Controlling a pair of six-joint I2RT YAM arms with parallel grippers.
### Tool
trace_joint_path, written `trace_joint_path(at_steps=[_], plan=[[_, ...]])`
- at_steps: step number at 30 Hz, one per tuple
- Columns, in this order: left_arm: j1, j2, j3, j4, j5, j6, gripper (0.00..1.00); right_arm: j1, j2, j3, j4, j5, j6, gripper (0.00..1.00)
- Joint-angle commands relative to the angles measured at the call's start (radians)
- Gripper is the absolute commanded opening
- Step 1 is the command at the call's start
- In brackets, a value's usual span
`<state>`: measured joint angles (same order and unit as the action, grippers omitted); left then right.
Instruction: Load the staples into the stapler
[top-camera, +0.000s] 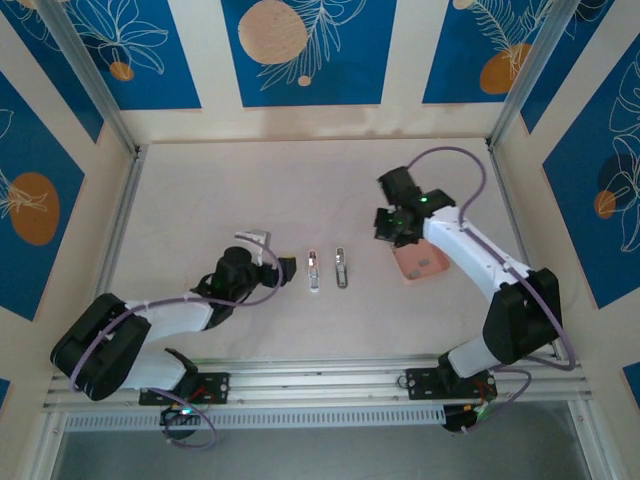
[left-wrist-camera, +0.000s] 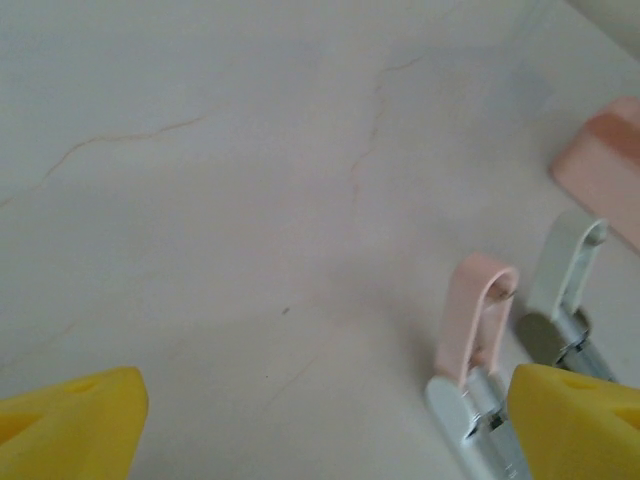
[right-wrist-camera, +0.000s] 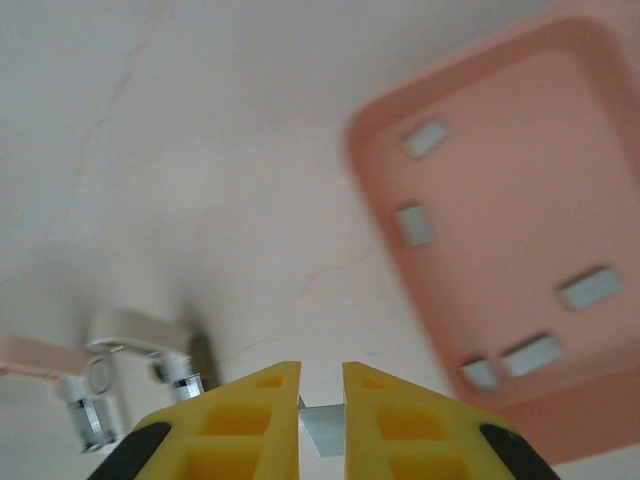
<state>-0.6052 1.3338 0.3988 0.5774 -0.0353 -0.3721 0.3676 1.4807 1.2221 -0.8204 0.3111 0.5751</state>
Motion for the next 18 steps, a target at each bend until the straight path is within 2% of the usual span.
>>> trace_joint_path(at_steps=[1, 8, 18], plan=[[0.02, 0.034, 0.078, -0.082, 0.115, -0.004, 0.92, -0.105, 0.028, -0.041, -0.07, -0.114, -0.124, 0.16], [0.028, 0.127, 0.234, -0.181, 0.219, 0.08, 0.91, -0.233, 0.189, -0.021, -0.04, -0.189, -0.192, 0.16], [0.034, 0.335, 0.561, -0.348, 0.465, 0.182, 0.89, -0.249, 0.378, 0.061, -0.02, -0.201, -0.229, 0.17]])
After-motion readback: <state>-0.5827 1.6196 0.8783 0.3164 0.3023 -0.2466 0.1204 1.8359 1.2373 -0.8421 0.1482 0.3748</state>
